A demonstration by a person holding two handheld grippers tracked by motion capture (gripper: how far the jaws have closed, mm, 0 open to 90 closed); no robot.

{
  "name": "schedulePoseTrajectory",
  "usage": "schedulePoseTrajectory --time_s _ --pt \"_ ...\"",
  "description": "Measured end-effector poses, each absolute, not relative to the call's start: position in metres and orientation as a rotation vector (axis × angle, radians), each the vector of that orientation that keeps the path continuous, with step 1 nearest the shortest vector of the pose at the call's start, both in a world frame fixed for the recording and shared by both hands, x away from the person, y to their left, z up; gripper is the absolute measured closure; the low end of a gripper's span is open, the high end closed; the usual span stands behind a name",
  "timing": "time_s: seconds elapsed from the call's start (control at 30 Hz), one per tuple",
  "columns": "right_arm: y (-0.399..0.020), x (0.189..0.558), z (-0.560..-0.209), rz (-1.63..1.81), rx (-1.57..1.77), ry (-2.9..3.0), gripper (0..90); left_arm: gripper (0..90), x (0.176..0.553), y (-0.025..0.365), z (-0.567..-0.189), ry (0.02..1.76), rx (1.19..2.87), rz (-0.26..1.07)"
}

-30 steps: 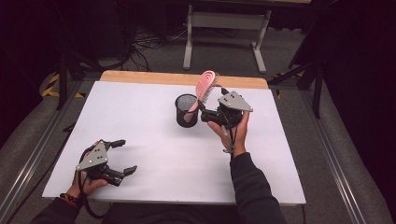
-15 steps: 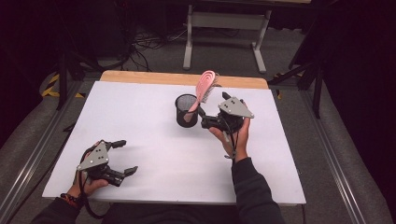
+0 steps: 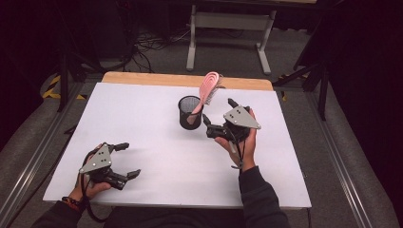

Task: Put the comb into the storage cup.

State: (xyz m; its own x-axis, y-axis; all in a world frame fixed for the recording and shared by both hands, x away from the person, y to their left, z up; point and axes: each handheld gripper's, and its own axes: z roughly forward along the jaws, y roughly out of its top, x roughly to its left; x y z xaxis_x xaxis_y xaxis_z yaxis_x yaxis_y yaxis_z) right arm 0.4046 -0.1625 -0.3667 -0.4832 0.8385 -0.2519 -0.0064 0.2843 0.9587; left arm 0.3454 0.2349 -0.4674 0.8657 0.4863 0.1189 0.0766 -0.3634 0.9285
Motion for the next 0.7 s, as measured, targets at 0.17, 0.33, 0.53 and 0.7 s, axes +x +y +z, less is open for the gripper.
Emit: schedulePoseTrajectory --time_s 0.17,0.33,0.53,0.7 --pt "-0.162 0.399 -0.366 1.3 0.739 1.734 6.0 2.8 0.345 0.235 -0.467 0.417 1.911 0.457" --pt "-0.163 0.393 -0.363 1.302 0.719 1.726 6.0 2.8 0.345 0.235 -0.467 0.415 1.909 0.454" --pt "-0.167 0.385 -0.359 1.309 0.702 1.717 6.1 2.8 0.345 0.235 -0.467 0.413 1.911 0.458" --pt "-0.168 0.381 -0.359 1.308 0.693 1.718 6.1 2.8 0.345 0.236 -0.467 0.412 1.91 0.459"
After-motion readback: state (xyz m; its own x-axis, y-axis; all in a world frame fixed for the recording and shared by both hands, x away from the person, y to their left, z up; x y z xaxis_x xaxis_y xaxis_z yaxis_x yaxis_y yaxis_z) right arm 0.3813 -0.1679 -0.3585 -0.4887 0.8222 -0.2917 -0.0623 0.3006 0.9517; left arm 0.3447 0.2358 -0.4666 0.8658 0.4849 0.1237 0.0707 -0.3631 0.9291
